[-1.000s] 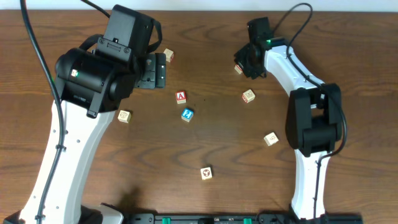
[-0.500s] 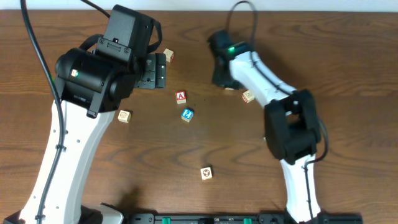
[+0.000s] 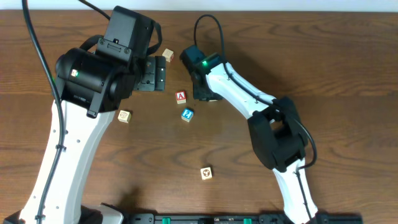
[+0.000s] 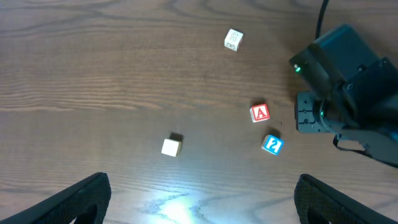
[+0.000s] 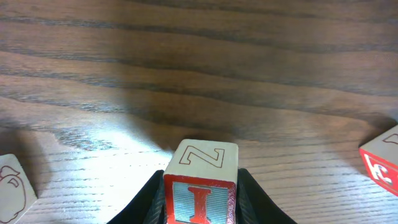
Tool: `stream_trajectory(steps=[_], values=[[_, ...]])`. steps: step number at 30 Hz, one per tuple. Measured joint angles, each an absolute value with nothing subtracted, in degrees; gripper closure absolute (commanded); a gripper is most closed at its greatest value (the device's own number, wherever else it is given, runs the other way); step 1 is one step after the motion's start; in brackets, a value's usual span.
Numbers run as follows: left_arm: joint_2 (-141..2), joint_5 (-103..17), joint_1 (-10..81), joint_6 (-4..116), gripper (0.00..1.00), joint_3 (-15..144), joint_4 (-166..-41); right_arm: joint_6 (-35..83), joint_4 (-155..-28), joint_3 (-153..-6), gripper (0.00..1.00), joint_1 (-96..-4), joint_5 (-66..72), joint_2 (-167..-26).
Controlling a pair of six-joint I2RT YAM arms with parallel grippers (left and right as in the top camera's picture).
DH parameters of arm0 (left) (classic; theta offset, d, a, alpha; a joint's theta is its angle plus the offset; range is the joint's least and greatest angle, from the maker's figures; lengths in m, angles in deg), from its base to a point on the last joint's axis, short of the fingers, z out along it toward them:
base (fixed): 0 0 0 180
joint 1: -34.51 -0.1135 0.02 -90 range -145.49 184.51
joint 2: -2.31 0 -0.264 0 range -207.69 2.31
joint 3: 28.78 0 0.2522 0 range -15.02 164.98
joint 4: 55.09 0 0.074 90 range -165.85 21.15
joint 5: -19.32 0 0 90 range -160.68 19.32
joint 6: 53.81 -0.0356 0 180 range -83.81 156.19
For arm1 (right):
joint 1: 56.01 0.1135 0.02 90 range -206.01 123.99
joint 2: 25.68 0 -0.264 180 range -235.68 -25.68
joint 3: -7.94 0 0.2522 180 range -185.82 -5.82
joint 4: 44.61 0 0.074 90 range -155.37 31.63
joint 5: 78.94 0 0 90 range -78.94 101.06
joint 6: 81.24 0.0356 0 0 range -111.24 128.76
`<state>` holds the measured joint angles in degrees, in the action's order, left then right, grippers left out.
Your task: Spell out Ai2
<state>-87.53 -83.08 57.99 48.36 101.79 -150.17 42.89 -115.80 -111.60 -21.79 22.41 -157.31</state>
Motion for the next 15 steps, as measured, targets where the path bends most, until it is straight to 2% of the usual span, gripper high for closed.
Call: stream_trajectory(steps=[15], values=[[-87.5, -84.9, 58.0, 48.3, 0.05, 101.7, -151.1, 45.3, -113.2, -111.6, 0.78, -22.0, 14.0, -157.2]])
